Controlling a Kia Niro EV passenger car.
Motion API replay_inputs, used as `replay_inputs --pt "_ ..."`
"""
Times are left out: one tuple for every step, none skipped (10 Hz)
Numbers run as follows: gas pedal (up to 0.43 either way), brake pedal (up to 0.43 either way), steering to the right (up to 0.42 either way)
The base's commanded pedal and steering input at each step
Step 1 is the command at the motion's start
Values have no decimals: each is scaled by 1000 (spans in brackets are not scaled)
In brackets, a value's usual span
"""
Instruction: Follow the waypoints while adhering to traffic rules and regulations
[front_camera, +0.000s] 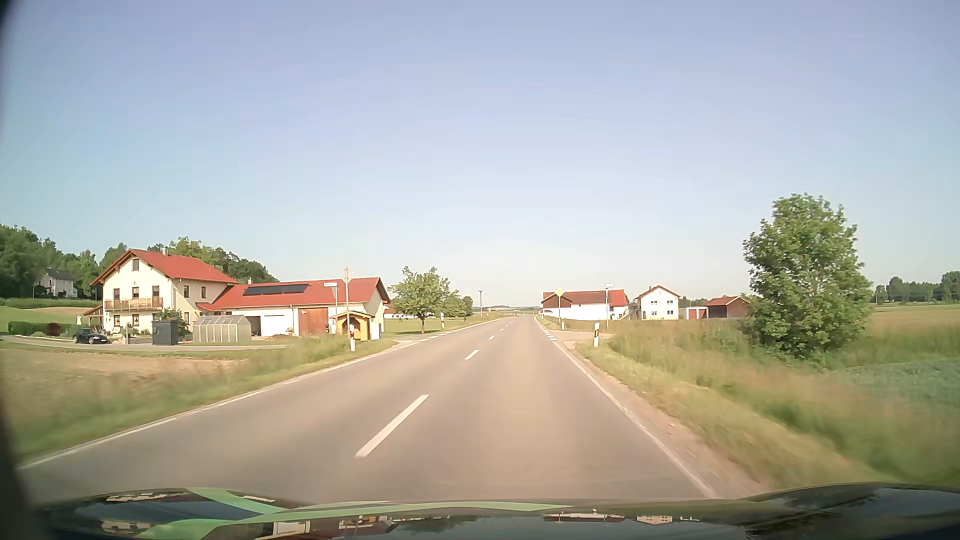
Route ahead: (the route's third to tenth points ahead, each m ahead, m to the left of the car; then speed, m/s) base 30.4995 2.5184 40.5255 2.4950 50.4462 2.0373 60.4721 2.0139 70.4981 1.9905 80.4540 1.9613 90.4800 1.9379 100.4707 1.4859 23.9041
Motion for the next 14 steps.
replay_inputs --pt "110 0 -2" --pt "98 0 -2" --pt "98 0 -2" --pt "110 0 -2" --pt "110 0 -2" --pt "110 0 -2" --pt "110 0 -2" --pt "118 0 -1" --pt "130 0 -1" --pt "130 0 0" --pt "138 0 0" --pt "138 0 0" --pt "138 0 0" --pt "138 0 2"
